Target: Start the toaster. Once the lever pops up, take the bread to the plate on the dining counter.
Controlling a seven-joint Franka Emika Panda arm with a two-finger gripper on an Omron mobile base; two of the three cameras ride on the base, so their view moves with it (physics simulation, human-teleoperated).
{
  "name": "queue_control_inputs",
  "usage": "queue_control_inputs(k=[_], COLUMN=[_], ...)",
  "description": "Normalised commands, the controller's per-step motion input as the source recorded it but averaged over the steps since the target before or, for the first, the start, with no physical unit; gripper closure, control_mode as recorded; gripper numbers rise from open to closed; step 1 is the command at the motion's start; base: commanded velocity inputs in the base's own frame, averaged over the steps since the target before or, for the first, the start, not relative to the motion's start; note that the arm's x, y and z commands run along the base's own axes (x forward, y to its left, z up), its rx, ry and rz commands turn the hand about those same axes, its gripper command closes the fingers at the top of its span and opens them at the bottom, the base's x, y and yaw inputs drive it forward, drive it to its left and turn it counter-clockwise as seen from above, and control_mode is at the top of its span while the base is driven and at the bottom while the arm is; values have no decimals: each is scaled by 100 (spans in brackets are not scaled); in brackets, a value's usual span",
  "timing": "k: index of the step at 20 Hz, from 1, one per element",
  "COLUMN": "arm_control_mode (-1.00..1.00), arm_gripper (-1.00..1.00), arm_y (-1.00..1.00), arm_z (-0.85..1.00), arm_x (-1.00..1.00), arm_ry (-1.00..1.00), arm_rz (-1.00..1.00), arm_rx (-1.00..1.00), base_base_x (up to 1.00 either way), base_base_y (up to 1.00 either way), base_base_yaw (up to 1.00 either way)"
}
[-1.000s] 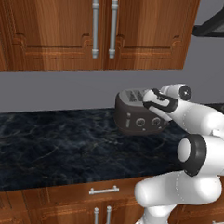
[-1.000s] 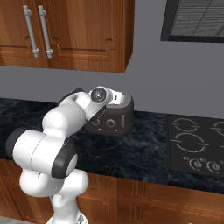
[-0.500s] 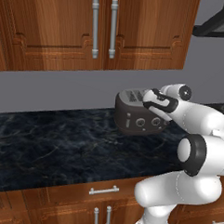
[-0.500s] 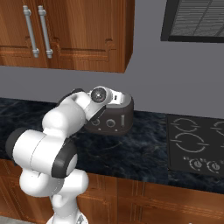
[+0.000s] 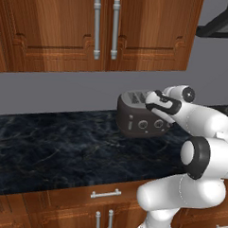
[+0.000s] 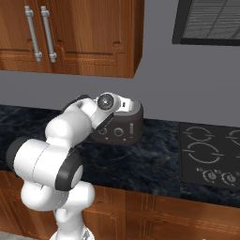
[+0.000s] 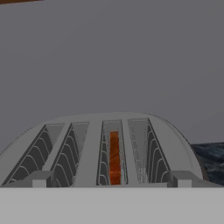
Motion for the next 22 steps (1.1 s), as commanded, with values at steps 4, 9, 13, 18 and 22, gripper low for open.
queue_control_inputs(k=[4,9,13,18,22], arm_control_mode=[-100,-100,-100,-100,-100], arm_gripper=[-100,-100,-100,-100,-100], arm_y=[0,0,0,0,0], arm_z=[0,0,0,0,0], arm_x=[0,0,0,0,0], arm_ry=[0,0,0,0,0], arm_rz=[0,0,0,0,0], arm_rx=[0,0,0,0,0], base_base_x=[0,0,0,0,0], base_base_y=[0,0,0,0,0], base_base_yaw=[0,0,0,0,0])
